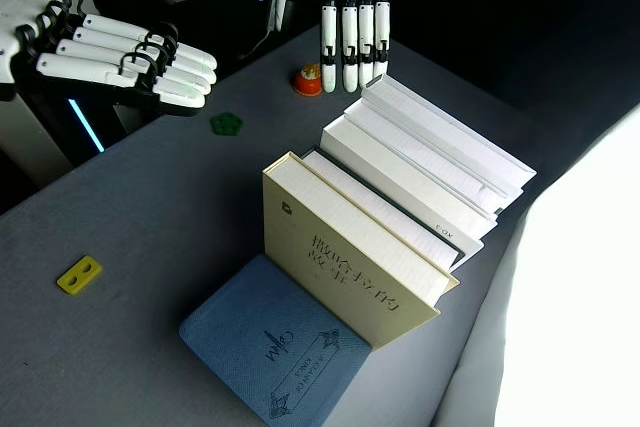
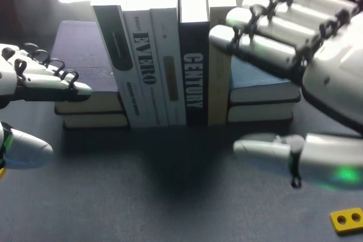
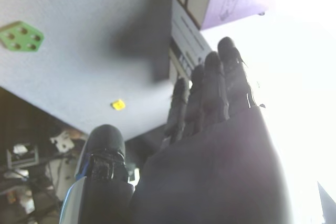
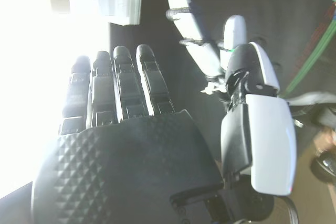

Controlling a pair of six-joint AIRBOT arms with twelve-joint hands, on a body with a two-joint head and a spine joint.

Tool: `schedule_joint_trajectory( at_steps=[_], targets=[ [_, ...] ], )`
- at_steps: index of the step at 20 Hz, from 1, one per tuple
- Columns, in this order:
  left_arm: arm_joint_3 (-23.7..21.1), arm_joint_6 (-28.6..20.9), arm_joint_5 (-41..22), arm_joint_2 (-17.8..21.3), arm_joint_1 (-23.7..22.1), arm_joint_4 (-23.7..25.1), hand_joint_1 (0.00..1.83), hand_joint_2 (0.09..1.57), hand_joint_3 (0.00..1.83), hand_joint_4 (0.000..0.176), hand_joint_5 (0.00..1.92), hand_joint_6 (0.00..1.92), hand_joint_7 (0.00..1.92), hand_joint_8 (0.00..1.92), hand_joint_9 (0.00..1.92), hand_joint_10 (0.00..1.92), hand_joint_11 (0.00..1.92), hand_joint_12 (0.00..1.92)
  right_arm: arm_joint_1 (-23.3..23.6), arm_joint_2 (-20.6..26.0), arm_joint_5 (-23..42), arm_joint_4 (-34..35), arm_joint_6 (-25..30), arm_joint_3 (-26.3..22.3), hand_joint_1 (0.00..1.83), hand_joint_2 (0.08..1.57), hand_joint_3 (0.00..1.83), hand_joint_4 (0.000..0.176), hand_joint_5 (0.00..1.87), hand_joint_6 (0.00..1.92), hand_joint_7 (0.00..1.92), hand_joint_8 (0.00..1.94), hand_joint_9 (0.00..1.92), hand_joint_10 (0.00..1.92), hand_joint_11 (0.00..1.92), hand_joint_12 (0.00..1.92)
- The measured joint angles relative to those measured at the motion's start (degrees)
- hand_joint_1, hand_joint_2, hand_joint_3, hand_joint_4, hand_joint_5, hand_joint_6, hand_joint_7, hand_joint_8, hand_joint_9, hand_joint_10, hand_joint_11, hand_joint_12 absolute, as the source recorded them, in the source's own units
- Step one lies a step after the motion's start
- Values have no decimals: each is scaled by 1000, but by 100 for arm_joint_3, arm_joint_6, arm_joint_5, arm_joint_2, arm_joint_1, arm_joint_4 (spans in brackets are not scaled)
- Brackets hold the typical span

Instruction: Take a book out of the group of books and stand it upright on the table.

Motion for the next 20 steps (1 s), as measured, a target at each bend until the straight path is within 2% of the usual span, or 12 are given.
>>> schedule_joint_trajectory(
  at_steps=[1,3,5,8,9,11,13,16,18,19,20],
  targets=[
    [11,0,2,0,0,0,17,1348,1,50,42,8,50,7,66,7,0,345,0,-168,297,289,-313,0,111,1128,6,14,147,4,95,1,72,3,7,144],
    [4,0,0,-9,0,0,5,1348,1,55,43,6,49,3,64,4,0,286,-87,-557,1014,579,-743,68,87,1127,6,11,127,0,75,0,69,1,0,156],
    [-28,-2,4,-9,0,0,33,1349,0,52,31,6,32,5,40,5,0,167,-155,-953,1491,616,-907,221,88,1122,2,7,128,1,79,1,73,2,0,138],
    [-48,0,7,-11,13,0,3,1354,2,56,34,6,35,3,41,5,0,104,-181,-1644,2072,678,-1025,675,104,1098,0,10,129,0,84,0,90,2,0,215],
    [-50,-2,2,-11,20,0,2,1355,2,53,35,3,33,0,34,1,0,108,-142,-1919,2315,855,-1255,861,108,1096,0,7,157,6,108,3,109,5,0,298],
    [-52,-2,35,-13,79,0,40,1347,0,55,42,4,40,1,38,2,0,158,-94,-2107,2426,1038,-1342,1047,105,1099,0,5,173,8,124,5,121,7,0,342],
    [-107,-2,-11,-7,101,2,35,1344,0,57,40,3,32,1,38,4,0,162,-28,-2284,2498,1150,-1213,1340,84,1105,2,6,163,0,105,1,99,0,0,271],
    [-120,-2,7,-13,103,0,3,1348,0,49,36,3,50,4,55,8,0,231,48,-2555,2656,1257,-1165,1519,69,1120,4,22,165,2,96,0,91,0,0,322],
    [-120,0,4,-13,103,0,0,1347,0,52,34,2,47,1,58,5,0,224,136,-2684,2592,1213,-1025,1587,35,1136,5,29,144,0,64,1,71,0,0,250],
    [-120,-2,4,-11,103,0,0,1349,1,49,21,0,42,0,59,4,0,228,160,-2712,2590,1215,-1014,1600,46,1129,1,27,166,6,76,3,85,5,0,316],
    [-120,-2,2,-13,103,0,0,1351,2,46,8,0,44,1,60,5,0,230,199,-2771,2618,1198,-997,1626,16,1147,5,16,144,7,62,4,66,6,0,201]
  ],
)
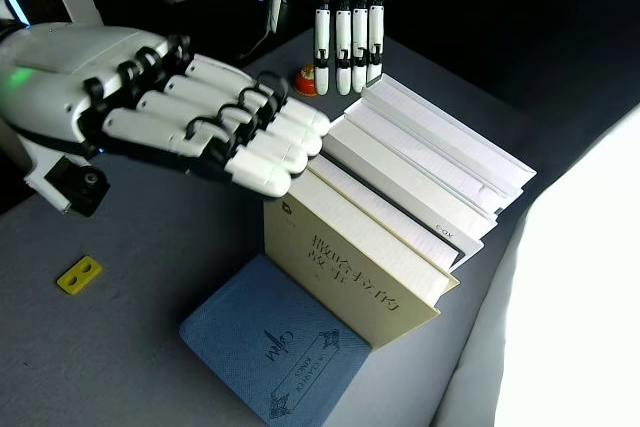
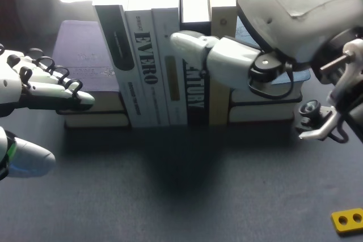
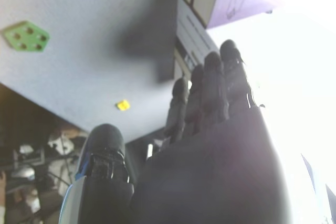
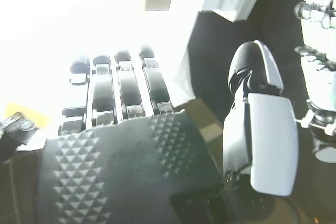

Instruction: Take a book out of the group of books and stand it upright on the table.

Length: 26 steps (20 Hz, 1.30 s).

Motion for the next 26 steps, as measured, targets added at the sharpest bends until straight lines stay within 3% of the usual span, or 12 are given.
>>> schedule_joint_trajectory(
  at_steps=[2,3,5,6,10,12,16,18,20,23,25,26],
  targets=[
    [0,0,-2,0,28,0,0,1351,1,40,0,0,43,2,54,1,0,284,15,-94,0,-7,15,15,19,1157,4,4,153,5,65,2,49,0,0,74],
    [0,0,-2,0,35,0,0,1354,2,34,0,0,30,3,48,2,0,328,15,-131,0,22,20,28,35,1155,1,2,182,5,92,1,69,3,0,121],
    [0,0,2,2,42,0,0,1359,2,40,7,2,34,2,53,3,0,253,15,-210,22,13,87,79,21,1145,0,8,153,0,89,0,52,0,0,203],
    [0,0,2,0,50,0,0,1358,1,37,22,5,52,5,73,8,0,281,15,-229,26,13,125,94,26,1142,0,7,137,3,77,4,47,0,0,153],
    [2,0,0,0,81,0,0,1370,2,40,13,1,8,2,14,4,0,67,9,-415,33,20,146,243,62,1128,0,12,174,9,83,1,62,3,0,247],
    [7,0,4,2,81,0,7,1368,1,39,15,1,28,5,27,7,0,105,-28,-496,42,-31,164,308,35,1135,1,32,169,2,98,2,65,1,0,273],
    [7,0,4,0,81,0,17,1351,0,41,23,1,75,2,76,8,0,292,-157,-686,-24,46,157,481,0,1153,2,24,194,4,106,0,63,2,0,297],
    [7,0,0,0,83,0,0,1349,0,34,20,1,71,0,93,8,0,328,-162,-715,2,7,160,562,0,1137,0,15,201,5,109,2,55,0,0,328],
    [7,0,0,2,83,0,37,1351,0,37,28,9,65,6,74,0,0,342,-199,-726,46,-37,157,621,0,1138,0,29,254,26,114,3,47,0,0,282],
    [7,0,2,0,83,0,17,1352,0,41,26,3,73,3,73,0,0,286,-238,-726,37,-7,151,667,0,1133,0,31,308,29,120,2,39,0,0,248],
    [7,0,2,0,83,0,31,1348,0,38,54,6,79,0,47,1,0,283,-240,-726,39,-35,142,667,0,1145,2,31,449,39,134,0,26,1,0,211],
    [7,0,2,0,83,0,37,1346,0,39,62,6,88,2,64,7,0,310,-240,-726,39,-81,140,667,0,1147,2,25,465,31,117,0,8,1,0,173]
  ],
)
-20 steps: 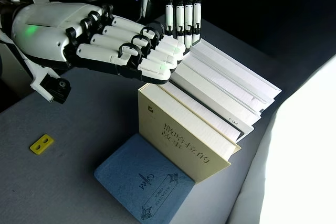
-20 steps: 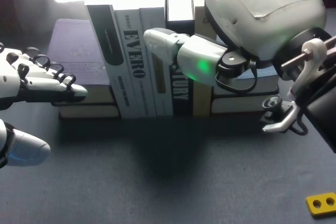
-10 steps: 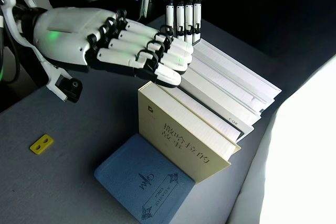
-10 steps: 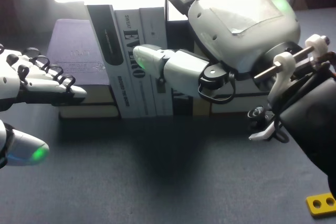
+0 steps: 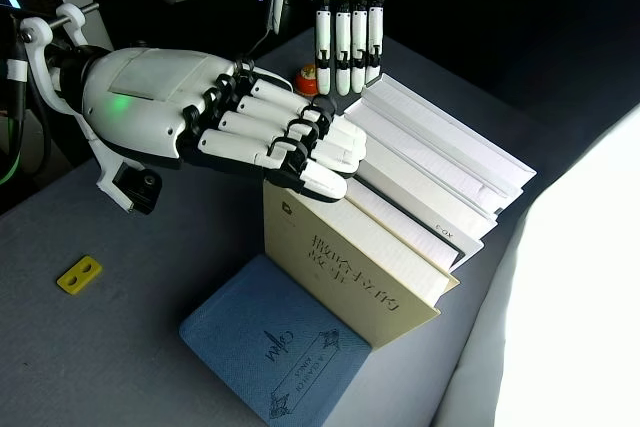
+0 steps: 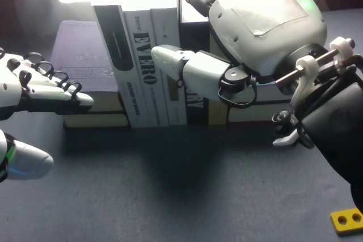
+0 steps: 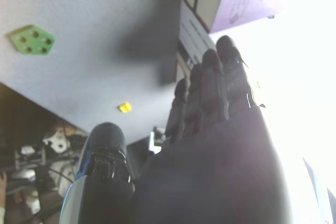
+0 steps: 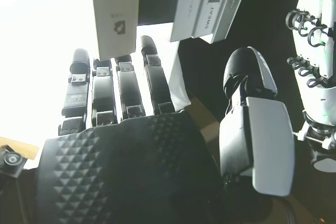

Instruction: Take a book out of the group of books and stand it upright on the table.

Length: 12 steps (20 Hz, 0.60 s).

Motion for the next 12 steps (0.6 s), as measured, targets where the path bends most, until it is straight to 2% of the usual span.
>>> schedule_joint_trajectory(
  at_steps=[2,3,6,7,9,12],
  targets=[
    [0,0,0,2,0,0,42,1346,0,42,61,4,89,2,78,12,0,315,0,0,33,-42,0,0,0,1150,2,19,520,30,135,2,17,4,0,182],
    [0,0,0,0,0,0,55,1340,0,47,61,3,85,0,77,9,0,304,0,0,48,-63,-4,0,0,1159,1,1,613,28,150,0,20,2,0,182],
    [0,0,0,0,24,2,66,1336,0,47,58,2,75,0,71,1,0,282,0,0,72,0,-55,-7,0,1151,0,0,676,30,147,0,10,0,0,150],
    [0,0,2,0,24,0,37,1346,3,44,41,0,54,0,54,0,0,255,0,0,72,11,-94,-13,0,1149,0,0,705,30,136,11,3,1,0,67],
    [0,0,2,0,24,0,70,1335,0,42,68,6,64,2,71,4,0,340,-17,4,109,-37,-179,-74,0,1149,0,0,779,25,157,1,5,1,0,2],
    [11,2,4,0,24,2,54,1336,0,42,64,2,62,1,65,1,0,348,-105,31,177,-166,-271,-157,4,1162,5,0,823,34,173,4,9,2,0,0]
  ],
)
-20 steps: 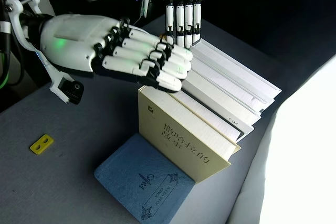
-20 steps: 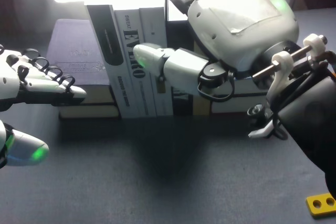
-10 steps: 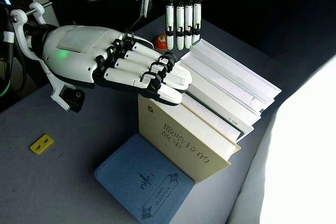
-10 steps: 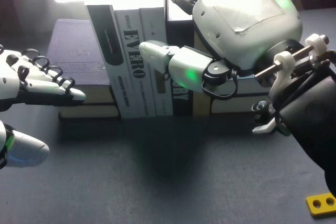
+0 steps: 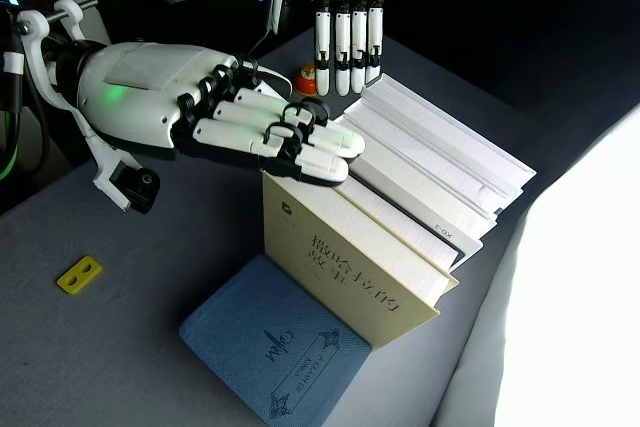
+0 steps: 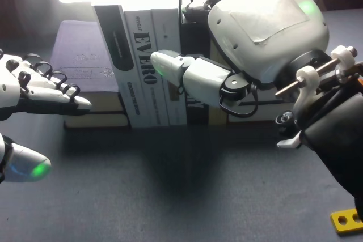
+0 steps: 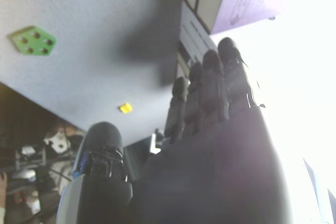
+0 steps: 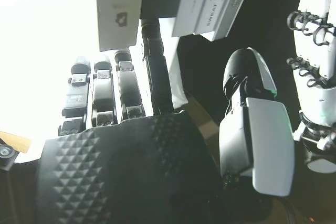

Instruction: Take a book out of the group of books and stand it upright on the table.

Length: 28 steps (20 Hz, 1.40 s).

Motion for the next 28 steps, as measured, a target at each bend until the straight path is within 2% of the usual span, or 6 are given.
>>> schedule_joint_trajectory(
  at_steps=[6,8,13,21,26,28],
  targets=[
    [0,-2,0,0,0,-2,84,1335,0,40,71,2,77,2,67,2,0,332,-146,127,79,-164,-240,-269,0,1153,0,0,903,47,201,7,1,0,0,0],
    [0,-2,0,0,0,-2,59,1335,0,47,64,1,83,2,82,5,0,369,-157,186,74,-160,-337,-369,0,1154,0,0,895,40,200,5,0,0,2,1],
    [0,-2,-2,0,17,-2,43,1342,0,42,49,4,72,4,53,1,0,292,-275,363,46,-216,-721,-811,0,1157,1,0,855,16,167,0,0,0,11,5],
    [0,-2,4,0,17,-2,47,1340,1,43,70,2,115,1,113,7,0,472,-352,748,-151,-144,-1281,-1443,0,1171,5,0,874,12,182,0,26,7,7,3],
    [0,-2,4,0,17,-2,46,1350,2,41,72,6,93,3,94,3,0,352,-501,938,-245,-197,-1650,-1733,6,1174,3,0,879,8,212,6,65,13,32,27],
    [-7,-2,7,0,17,-2,33,1348,0,38,79,6,105,4,112,7,0,422,-577,964,-337,-245,-1781,-1812,0,1178,0,0,902,2,230,0,88,6,6,168]
  ],
)
